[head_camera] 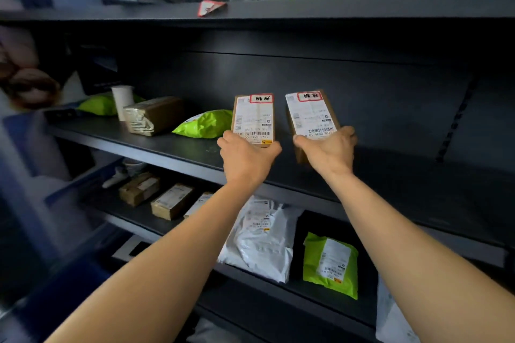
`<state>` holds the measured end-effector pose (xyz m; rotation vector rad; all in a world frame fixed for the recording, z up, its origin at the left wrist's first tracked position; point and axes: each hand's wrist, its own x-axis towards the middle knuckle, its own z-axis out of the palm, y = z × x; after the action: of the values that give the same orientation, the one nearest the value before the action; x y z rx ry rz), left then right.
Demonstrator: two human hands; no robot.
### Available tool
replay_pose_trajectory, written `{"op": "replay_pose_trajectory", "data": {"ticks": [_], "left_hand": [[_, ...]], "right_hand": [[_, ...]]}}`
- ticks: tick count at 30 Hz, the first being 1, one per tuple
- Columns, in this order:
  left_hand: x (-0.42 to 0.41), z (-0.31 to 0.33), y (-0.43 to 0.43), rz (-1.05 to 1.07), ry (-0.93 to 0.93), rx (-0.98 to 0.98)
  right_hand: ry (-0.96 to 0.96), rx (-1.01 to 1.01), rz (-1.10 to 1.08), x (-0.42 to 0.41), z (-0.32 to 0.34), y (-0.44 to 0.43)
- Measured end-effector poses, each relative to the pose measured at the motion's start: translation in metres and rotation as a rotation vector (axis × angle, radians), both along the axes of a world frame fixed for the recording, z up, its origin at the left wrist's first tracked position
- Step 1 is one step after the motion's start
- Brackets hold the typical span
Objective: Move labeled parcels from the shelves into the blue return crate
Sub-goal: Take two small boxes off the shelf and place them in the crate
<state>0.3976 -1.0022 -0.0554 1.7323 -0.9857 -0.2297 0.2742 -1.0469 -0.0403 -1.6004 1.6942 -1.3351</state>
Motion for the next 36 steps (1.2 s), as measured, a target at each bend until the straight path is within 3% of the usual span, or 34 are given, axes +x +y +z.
{"op": "replay_pose_trajectory", "data": {"ticks": [7,20,36], "left_hand": [[0.074,0.001,0.093,0.292,0.025,-0.105],[0.238,-0.015,0.271,0.804,0.007,-0.054],[0.390,-0.083,0.355,1.015,0.088,0.045]], "right_hand": [[-0.059,-0.017,0.319,0.099,0.003,0.055],[-0.086,-0.001,0.841,0.315,-0.010,0.198],[0.029,0.122,1.034,0.489,-0.082,0.274]]}}
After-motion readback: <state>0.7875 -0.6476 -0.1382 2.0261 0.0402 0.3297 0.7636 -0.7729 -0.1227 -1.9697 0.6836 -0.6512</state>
